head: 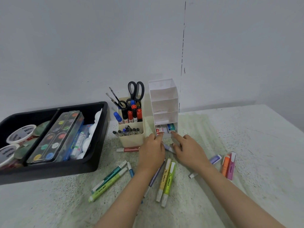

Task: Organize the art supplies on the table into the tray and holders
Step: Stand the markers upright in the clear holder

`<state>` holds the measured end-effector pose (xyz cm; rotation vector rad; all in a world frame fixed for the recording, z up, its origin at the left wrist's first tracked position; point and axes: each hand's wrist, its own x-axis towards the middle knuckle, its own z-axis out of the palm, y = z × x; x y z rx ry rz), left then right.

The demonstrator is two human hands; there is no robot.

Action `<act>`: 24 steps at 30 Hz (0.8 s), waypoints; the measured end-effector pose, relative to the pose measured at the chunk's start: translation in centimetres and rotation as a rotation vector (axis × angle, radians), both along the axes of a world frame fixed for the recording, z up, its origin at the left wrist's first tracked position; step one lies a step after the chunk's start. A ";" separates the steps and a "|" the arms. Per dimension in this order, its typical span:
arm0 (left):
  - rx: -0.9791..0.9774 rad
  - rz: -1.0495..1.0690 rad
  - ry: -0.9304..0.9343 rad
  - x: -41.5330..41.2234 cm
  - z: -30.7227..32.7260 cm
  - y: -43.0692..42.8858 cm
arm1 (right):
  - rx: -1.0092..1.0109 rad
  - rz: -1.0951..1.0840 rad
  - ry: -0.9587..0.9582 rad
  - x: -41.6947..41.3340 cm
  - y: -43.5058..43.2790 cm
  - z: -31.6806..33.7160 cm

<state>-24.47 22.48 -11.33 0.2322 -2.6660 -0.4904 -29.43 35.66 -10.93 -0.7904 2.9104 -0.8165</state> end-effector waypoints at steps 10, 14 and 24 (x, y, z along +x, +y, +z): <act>0.181 -0.272 0.097 2.2 0.4 5.8 | -0.061 -0.375 0.033 2.3 8.8 0.5; 0.134 -0.379 0.022 2.2 -0.2 8.0 | -0.054 -0.574 0.096 3.3 11.4 -0.2; 0.144 -0.344 -0.057 2.0 0.0 9.2 | -0.094 -0.609 0.024 4.2 12.6 0.3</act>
